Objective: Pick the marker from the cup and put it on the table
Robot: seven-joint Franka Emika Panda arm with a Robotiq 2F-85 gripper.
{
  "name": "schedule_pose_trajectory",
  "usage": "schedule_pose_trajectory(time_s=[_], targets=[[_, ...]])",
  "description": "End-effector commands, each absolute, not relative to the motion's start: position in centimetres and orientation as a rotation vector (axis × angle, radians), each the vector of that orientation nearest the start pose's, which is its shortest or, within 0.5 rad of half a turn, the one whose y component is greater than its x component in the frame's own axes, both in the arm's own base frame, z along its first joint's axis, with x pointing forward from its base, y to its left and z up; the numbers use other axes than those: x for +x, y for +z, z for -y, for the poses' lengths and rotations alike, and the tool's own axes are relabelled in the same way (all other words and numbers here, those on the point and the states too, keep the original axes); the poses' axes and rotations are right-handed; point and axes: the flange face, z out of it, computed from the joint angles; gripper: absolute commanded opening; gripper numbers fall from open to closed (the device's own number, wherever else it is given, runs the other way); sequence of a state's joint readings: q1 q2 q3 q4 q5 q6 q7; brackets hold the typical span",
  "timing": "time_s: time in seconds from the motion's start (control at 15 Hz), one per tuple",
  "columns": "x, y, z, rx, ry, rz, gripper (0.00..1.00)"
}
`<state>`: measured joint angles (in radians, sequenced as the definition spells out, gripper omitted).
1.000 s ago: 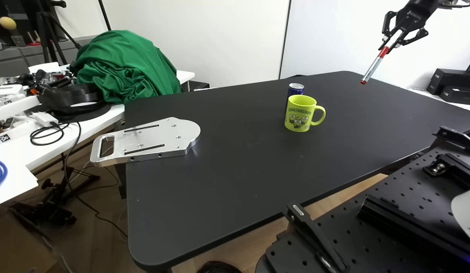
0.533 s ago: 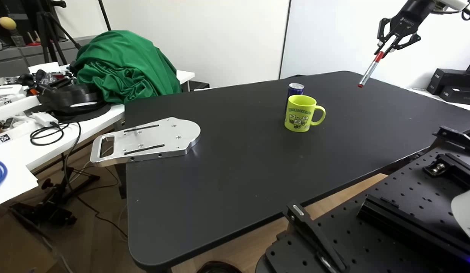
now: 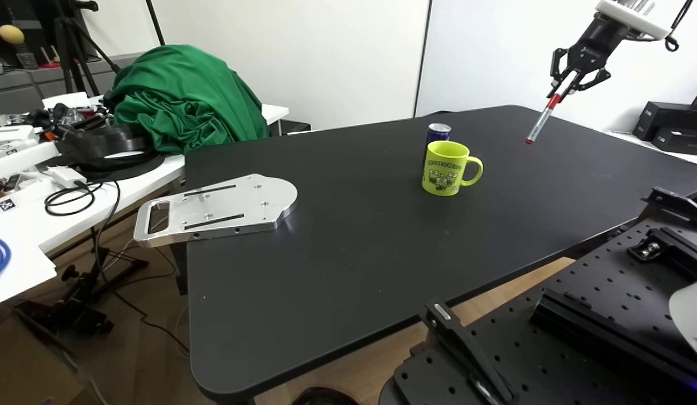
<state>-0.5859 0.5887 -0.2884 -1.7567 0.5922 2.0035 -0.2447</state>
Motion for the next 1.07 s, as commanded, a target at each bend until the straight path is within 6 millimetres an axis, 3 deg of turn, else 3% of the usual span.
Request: schedule_pose_trajectory(time_s=[0.0, 0.6, 0.67, 0.87, 1.0], targets=[[45.5, 20.8, 47.2, -2.399, 0.101, -1.272, 0.05], [46.6, 14.4, 49.0, -2.373, 0.183, -1.363, 0.05], [46.8, 14.5, 49.1, -2.370, 0.185, -1.369, 0.46], [47.9, 16.5, 49.0, -2.392, 0.152, -1.352, 0.59], [48.7, 19.7, 48.5, -2.408, 0.098, -1.321, 0.73]])
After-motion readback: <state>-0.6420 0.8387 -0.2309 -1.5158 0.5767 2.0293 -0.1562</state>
